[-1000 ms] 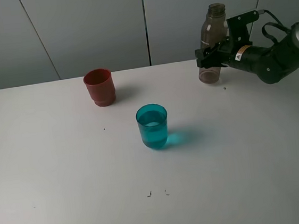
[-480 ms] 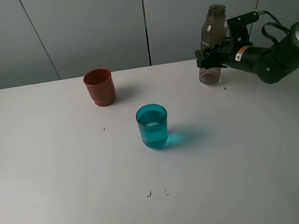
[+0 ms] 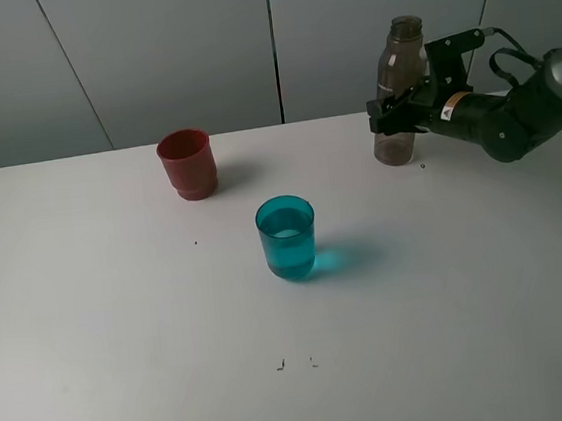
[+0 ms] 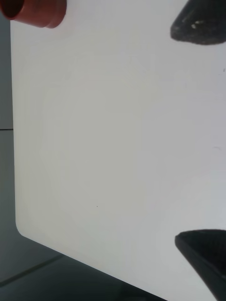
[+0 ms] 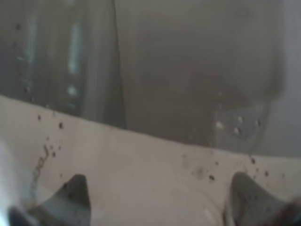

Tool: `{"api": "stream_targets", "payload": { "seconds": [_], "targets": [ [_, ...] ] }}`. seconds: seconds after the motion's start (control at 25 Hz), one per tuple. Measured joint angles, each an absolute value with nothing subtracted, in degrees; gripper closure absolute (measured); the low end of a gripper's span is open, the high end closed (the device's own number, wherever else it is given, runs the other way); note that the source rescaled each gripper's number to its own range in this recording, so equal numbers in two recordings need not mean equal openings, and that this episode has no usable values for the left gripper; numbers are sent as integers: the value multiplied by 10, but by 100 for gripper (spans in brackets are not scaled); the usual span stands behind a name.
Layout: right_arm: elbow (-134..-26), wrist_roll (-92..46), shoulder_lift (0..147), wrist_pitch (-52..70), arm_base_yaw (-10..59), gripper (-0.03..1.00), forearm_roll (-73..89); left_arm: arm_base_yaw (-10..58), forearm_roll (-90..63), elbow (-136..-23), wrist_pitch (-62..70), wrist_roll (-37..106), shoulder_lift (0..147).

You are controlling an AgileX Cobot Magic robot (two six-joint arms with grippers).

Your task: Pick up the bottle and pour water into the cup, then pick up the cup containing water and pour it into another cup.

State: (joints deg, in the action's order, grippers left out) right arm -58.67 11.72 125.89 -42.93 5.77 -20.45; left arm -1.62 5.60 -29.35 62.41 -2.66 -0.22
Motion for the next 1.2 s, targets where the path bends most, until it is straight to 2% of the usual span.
{"api": "stream_targets", "payload": {
  "seconds": [0.44, 0.48, 0.52, 0.56, 0.6, 0.64, 0.68, 0.76, 1.2],
  "targets": [
    [-587, 121, 1259, -428, 58, 96, -207, -16, 56, -294, 624, -27, -2],
    [-587, 126, 1259, -428, 58, 93, -209, -16, 56, -294, 624, -27, -2],
    [-587, 129, 1259, -428, 58, 74, -212, -16, 56, -294, 624, -27, -2],
    [-587, 135, 1259, -428, 58, 45, -215, -16, 56, -294, 624, -27, -2],
    [-587, 141, 1259, -429, 58, 22, -216, -16, 56, -294, 624, -27, -2],
    [-587, 145, 1259, -429, 58, 8, -218, -16, 56, -294, 624, -27, -2],
    [-587, 150, 1259, -429, 58, 2, -221, -16, 56, -294, 624, -27, -2],
    [-587, 159, 1259, -425, 58, -2, -230, -16, 56, -294, 624, -27, -2],
    [-556, 168, 1224, -368, 58, -3, -243, -16, 56, -294, 624, -27, -2]
  ]
}}
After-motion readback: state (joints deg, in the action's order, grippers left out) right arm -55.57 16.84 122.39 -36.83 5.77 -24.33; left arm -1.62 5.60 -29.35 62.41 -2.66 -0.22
